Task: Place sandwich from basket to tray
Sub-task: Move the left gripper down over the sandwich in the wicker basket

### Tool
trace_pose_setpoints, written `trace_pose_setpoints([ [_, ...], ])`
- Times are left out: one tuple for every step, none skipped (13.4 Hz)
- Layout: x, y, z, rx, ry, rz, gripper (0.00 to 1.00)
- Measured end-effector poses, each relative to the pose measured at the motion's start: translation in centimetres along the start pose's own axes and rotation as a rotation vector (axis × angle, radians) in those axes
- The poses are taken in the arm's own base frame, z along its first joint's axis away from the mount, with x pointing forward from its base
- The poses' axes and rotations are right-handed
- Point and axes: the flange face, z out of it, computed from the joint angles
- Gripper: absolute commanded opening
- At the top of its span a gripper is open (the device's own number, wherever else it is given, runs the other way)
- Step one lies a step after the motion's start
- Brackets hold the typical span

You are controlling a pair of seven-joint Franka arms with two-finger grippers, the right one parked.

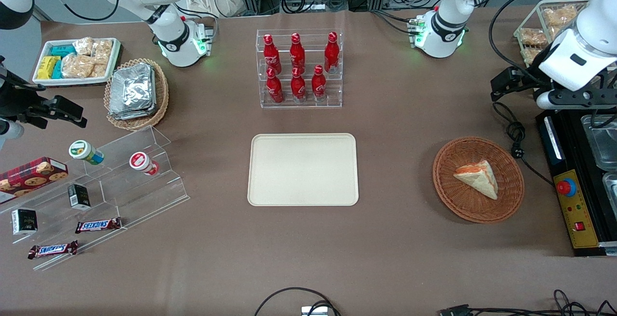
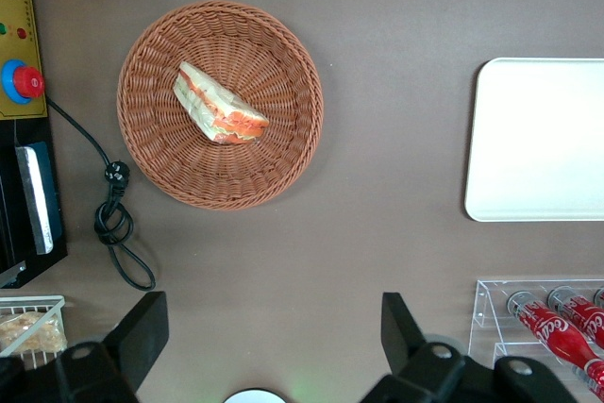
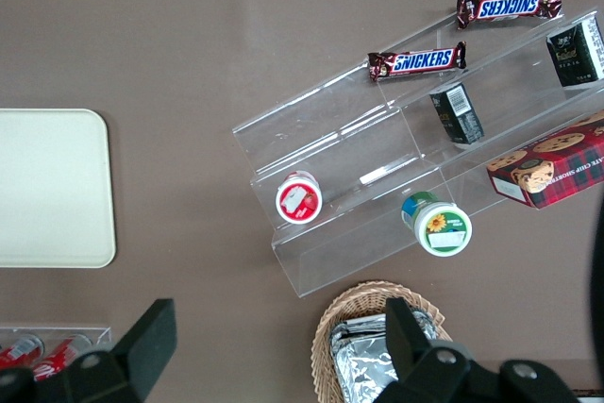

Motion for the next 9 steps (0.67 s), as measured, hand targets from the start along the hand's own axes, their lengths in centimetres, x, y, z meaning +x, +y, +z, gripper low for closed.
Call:
trace_pose_setpoints([
  [0.1,0.0,0.1,0.000,-0.002,0.000,1.00],
  [0.1,0.0,0.2,0.002,-0.004,0.000,1.00],
  [0.2,-0.2,0.3,0.014,-0.003,-0.001,1.00],
  [0.6,-0.5,0.5,0.041,0.004,-0.004,1.00],
  [1.4,-0.8,1.1,0.065,0.023,-0.005,1.00],
  [2.3,-1.1,2.1,0.079,0.039,-0.005,1.00],
  [3.2,-1.2,3.6,0.086,0.038,-0.015,1.00],
  [4.0,-1.6,5.3,0.087,0.026,-0.058,1.00],
  [5.0,-2.2,7.0,0.088,0.022,-0.143,1.00],
])
